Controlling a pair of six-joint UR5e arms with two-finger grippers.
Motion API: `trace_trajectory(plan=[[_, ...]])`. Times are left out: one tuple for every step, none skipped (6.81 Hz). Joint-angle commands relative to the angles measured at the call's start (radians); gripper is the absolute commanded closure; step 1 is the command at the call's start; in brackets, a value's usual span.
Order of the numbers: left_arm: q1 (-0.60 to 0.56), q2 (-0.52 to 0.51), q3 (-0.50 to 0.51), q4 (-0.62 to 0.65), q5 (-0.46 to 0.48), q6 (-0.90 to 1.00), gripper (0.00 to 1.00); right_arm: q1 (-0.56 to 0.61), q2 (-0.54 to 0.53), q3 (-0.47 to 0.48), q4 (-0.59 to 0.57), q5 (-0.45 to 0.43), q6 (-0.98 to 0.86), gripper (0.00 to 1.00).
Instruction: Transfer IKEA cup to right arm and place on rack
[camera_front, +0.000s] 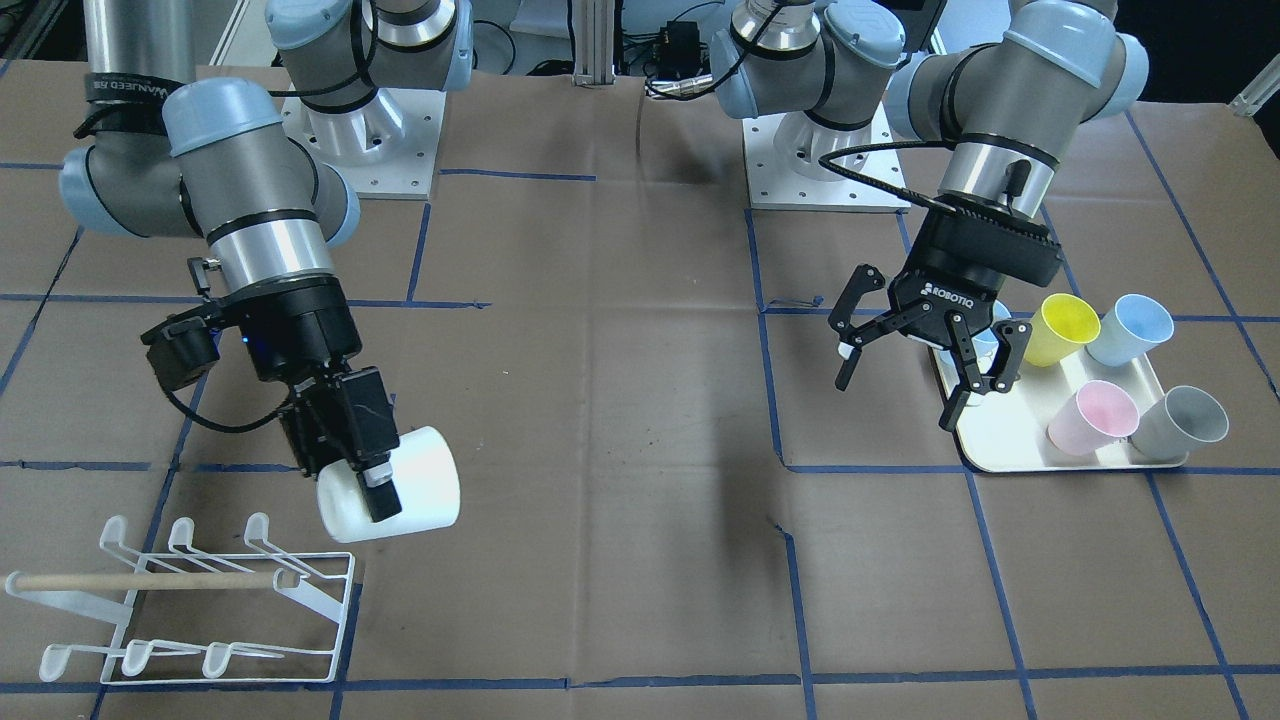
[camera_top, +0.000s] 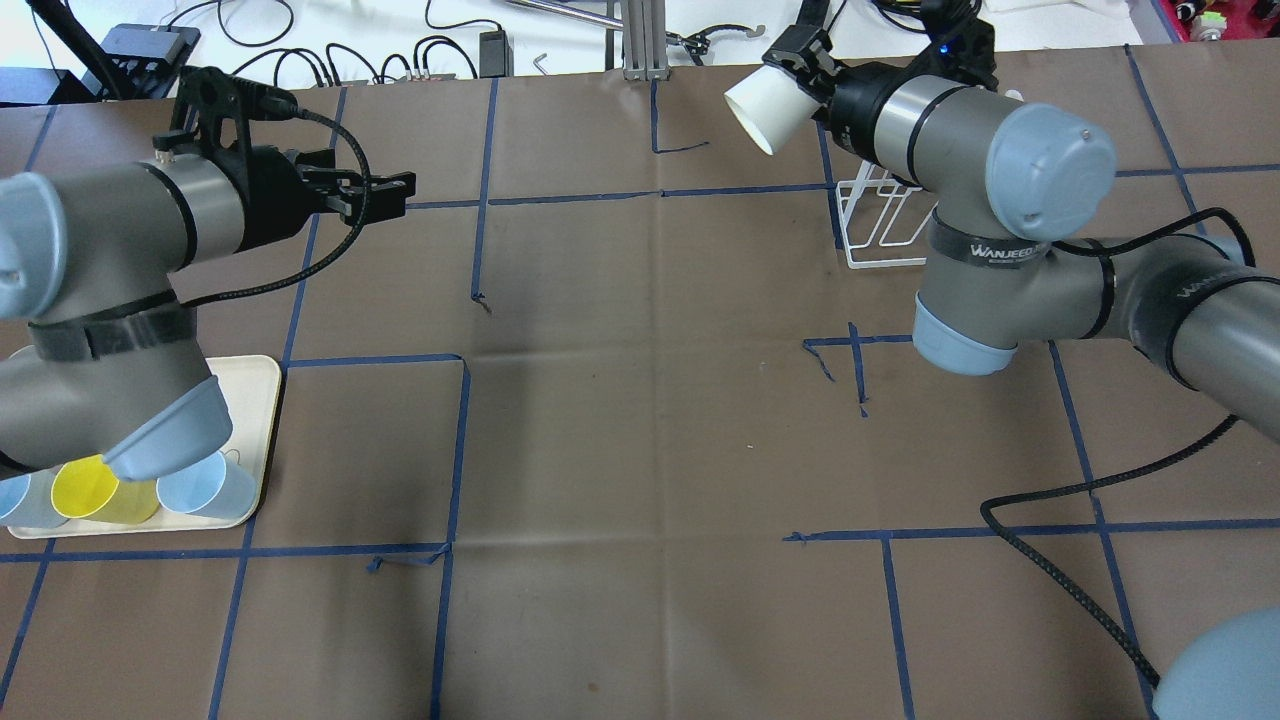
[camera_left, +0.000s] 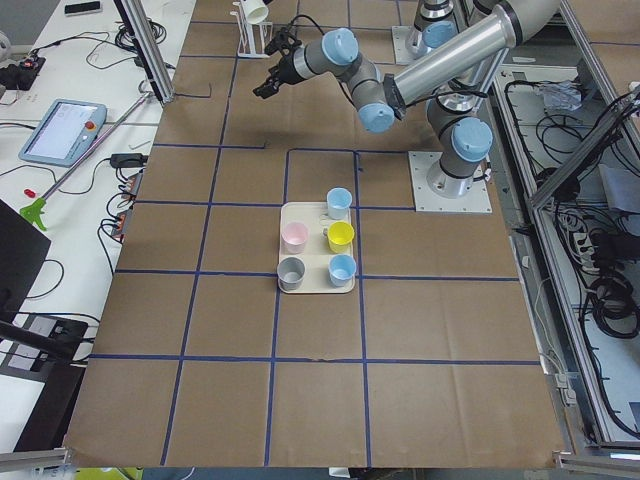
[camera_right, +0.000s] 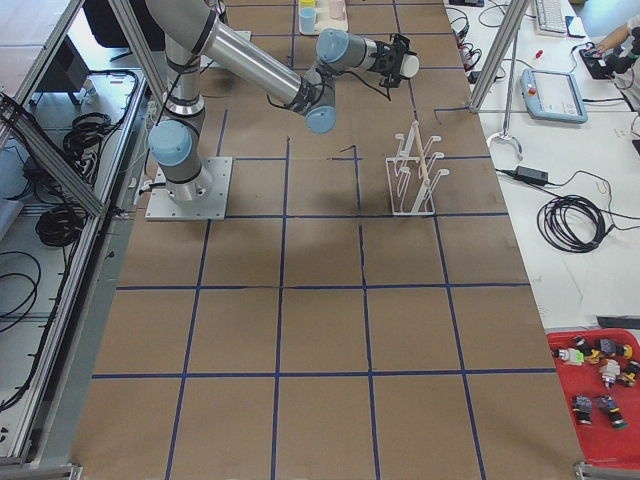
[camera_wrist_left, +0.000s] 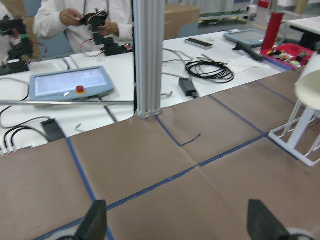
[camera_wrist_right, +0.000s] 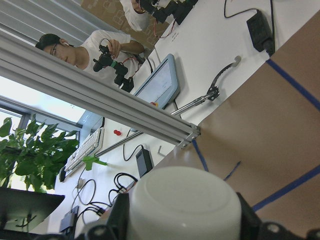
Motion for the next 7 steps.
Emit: trace_trajectory(plan=[[-0.129,-0.016,0.297,-0.563,0.303,-0.241,0.00,-0.057,0.003,0.000,-0.027,-0.116,-0.356,0.87],[-0.154,-0.030,0.405,-0.830,0.400,-0.311,0.00,-0.077,0.021,-0.006,-0.106,-0.137,-0.462,0.87],[-0.157,-0.024,0.430,-0.989,0.404,-0.388,0.00,-0.080,0.075,-0.040,-0.193,-0.179,-0.553,0.87],[-0.160,-0.009,0.426,-1.039,0.405,-0.410,0.00,-0.080,0.128,-0.078,-0.258,-0.193,-0.627,0.87],[-0.160,0.005,0.418,-1.044,0.405,-0.418,0.00,-0.082,0.177,-0.103,-0.284,-0.191,-0.696,0.87],[-0.160,0.016,0.412,-1.044,0.408,-0.415,0.00,-0.096,0.226,-0.115,-0.321,-0.193,-0.753,0.87],[-0.154,0.036,0.397,-1.050,0.408,-0.404,0.00,-0.103,0.263,-0.138,-0.355,-0.194,-0.758,0.87]])
